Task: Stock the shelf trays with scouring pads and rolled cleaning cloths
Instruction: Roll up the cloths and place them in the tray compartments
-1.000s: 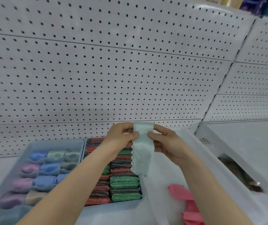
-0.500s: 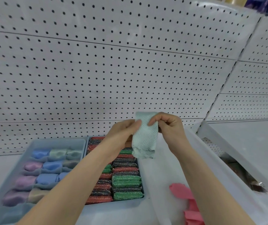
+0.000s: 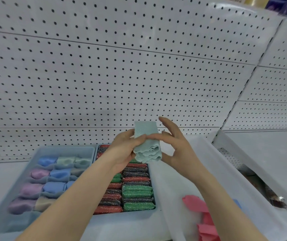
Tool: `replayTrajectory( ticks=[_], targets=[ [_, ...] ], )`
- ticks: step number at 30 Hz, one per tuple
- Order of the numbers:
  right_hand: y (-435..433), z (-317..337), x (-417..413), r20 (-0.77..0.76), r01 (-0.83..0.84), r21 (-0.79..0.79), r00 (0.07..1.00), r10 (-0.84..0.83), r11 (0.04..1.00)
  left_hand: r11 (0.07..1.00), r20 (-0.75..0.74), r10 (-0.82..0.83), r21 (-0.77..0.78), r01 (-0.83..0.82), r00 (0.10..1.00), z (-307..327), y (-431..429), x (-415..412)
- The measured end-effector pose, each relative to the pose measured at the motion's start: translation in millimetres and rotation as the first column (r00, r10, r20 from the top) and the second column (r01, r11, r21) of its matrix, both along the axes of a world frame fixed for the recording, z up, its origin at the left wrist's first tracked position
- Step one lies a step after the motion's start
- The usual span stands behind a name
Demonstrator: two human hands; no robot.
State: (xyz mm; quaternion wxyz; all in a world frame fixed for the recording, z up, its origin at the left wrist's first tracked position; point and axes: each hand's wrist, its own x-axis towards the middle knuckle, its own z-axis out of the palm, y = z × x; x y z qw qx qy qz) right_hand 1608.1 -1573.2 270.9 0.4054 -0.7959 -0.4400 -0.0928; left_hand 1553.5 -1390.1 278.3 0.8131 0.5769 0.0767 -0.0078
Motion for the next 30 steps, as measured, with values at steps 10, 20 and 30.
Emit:
replayTrajectory(
  ticks=[10, 20, 30],
  targets=[
    [20.1, 7.0, -20.4, -0.413, 0.089, 0.297, 0.910, 0.043, 0.951, 0.988, 0.098, 0.029, 0.148, -0.043, 0.995, 3.7, 5.6, -7.9],
    [34.9, -0.3, -26.5, -0.654, 0.269, 0.455, 0.748, 0.113, 0.849, 0.992, 0.186, -0.051, 0.126, 0.027, 0.981, 0.3, 8.9, -20.4],
    [37.9, -5.4, -22.9, -0.715, 0.222, 0.431, 0.675, 0.181, 0.875, 0.840, 0.294, 0.093, 0.489, -0.233, 0.951, -10.0, 8.4, -24.5]
  ],
)
